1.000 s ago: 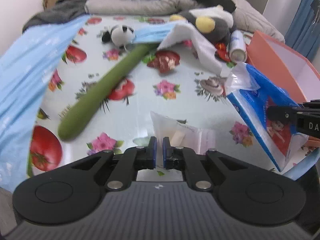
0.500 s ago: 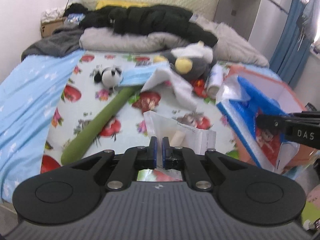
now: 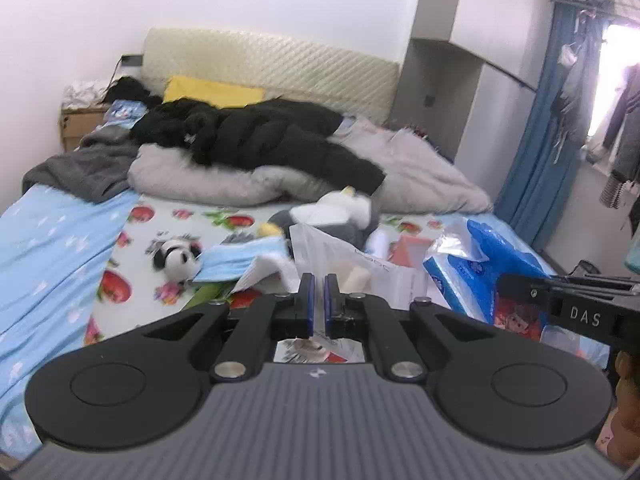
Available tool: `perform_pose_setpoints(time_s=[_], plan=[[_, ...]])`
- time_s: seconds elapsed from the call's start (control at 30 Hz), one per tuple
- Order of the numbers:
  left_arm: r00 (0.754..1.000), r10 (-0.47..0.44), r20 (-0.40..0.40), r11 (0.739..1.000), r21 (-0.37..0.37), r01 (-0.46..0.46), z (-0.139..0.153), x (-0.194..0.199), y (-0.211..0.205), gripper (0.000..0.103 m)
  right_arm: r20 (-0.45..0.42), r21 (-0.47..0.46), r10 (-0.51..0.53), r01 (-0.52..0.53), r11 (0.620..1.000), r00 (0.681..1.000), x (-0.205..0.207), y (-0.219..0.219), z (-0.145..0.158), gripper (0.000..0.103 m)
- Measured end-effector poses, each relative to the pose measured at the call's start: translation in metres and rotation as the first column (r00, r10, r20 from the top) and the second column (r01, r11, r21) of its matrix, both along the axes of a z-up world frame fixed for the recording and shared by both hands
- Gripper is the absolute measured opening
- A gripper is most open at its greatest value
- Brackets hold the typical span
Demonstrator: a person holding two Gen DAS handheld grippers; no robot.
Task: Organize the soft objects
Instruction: 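Carry the wipes pack with the right tool while the left tool carries the sponge bag to the box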
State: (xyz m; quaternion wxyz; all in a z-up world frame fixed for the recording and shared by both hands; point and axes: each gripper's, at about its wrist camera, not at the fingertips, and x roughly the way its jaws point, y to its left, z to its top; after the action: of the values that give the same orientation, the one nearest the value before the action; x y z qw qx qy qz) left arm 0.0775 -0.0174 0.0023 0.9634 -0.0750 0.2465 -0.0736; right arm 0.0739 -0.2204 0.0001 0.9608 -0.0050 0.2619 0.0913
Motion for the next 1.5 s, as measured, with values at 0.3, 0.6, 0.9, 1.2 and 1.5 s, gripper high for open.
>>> perform_pose_setpoints(time_s=[0.3, 0.6, 0.9, 1.2, 1.5], plan=[[0.993, -0.114, 0.040, 0.993, -0.027, 0.115, 0.025, 0.009, -0.046, 0.006, 0.041, 0.005, -0.108, 0.108, 0.994, 0.993, -0.012, -0.037, 0.015, 0.011], [0.974, -0.227, -0.015, 0.974, -0.017, 0.227, 0.011, 0.058, -0.107, 0.006, -0.034, 0.012, -0.229, 0.230, 0.973, 0.973, 0.014, -0.088, -0.001, 0.011], [0.949, -0.253, -0.190, 0.966, -0.005, 0.257, -0.057, 0.139, -0.131, 0.006, -0.160, -0.009, -0.274, 0.277, 0.961, 0.948, 0.063, -0.123, -0.043, 0.011], [0.860, -0.256, -0.440, 0.944, 0.079, 0.322, -0.165, 0.165, -0.113, 0.053, -0.284, 0.004, -0.272, 0.285, 0.959, 0.920, 0.095, -0.135, -0.086, 0.012], [0.772, -0.346, -0.532, 0.832, 0.207, 0.515, -0.234, 0.159, -0.124, 0.070, -0.324, 0.009, -0.289, 0.309, 0.951, 0.901, 0.103, -0.142, -0.101, 0.012]])
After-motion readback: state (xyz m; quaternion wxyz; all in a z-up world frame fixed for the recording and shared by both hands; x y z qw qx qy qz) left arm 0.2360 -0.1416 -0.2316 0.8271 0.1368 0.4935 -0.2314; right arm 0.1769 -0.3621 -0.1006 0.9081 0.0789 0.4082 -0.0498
